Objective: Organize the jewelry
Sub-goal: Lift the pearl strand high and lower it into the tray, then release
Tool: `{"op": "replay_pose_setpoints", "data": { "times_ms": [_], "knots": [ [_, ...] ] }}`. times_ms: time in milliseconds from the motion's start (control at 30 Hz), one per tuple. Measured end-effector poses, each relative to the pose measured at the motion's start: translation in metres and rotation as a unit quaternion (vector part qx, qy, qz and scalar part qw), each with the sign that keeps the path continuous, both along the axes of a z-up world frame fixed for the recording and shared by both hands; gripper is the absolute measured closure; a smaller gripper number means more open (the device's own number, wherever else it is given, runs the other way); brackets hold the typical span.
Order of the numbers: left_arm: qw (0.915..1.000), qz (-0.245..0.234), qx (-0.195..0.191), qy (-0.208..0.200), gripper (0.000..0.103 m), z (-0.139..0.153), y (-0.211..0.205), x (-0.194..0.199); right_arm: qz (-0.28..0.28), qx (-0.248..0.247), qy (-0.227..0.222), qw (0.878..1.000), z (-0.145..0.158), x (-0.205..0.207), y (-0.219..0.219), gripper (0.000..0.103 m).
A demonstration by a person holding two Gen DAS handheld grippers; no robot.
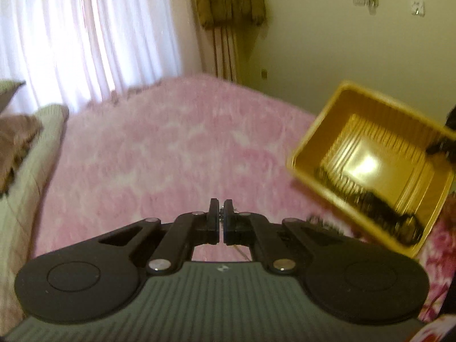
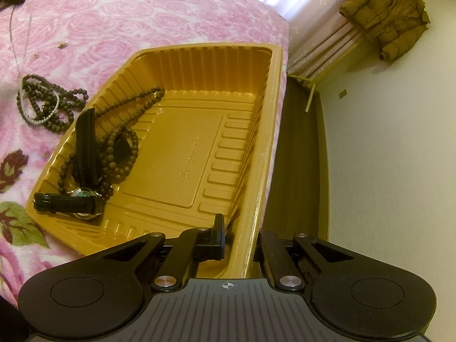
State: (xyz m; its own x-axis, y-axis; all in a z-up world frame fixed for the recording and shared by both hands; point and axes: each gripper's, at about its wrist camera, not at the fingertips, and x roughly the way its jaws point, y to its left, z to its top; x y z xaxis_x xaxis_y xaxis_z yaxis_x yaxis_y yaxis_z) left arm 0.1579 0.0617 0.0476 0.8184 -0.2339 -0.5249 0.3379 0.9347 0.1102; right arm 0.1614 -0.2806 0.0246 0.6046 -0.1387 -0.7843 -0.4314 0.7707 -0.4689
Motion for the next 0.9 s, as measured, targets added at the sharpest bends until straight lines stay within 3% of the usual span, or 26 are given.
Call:
{"op": "replay_pose_setpoints", "data": {
  "times_ms": [367,900],
  "knots": [
    [0.997,-0.018,-0.008,-0.075,0.101,0.073,-0.009,-0.008,0.005,-0.001,-0.003,1.0,0.005,-0.003,0.002,0.098],
    [0.9906,-0.024,0.002,-0.134,0.101,0.126,-0.014,-0.005,0.005,-0.002,-0.003,1.0,0.006,-0.003,0.002,0.098]
  ]
}}
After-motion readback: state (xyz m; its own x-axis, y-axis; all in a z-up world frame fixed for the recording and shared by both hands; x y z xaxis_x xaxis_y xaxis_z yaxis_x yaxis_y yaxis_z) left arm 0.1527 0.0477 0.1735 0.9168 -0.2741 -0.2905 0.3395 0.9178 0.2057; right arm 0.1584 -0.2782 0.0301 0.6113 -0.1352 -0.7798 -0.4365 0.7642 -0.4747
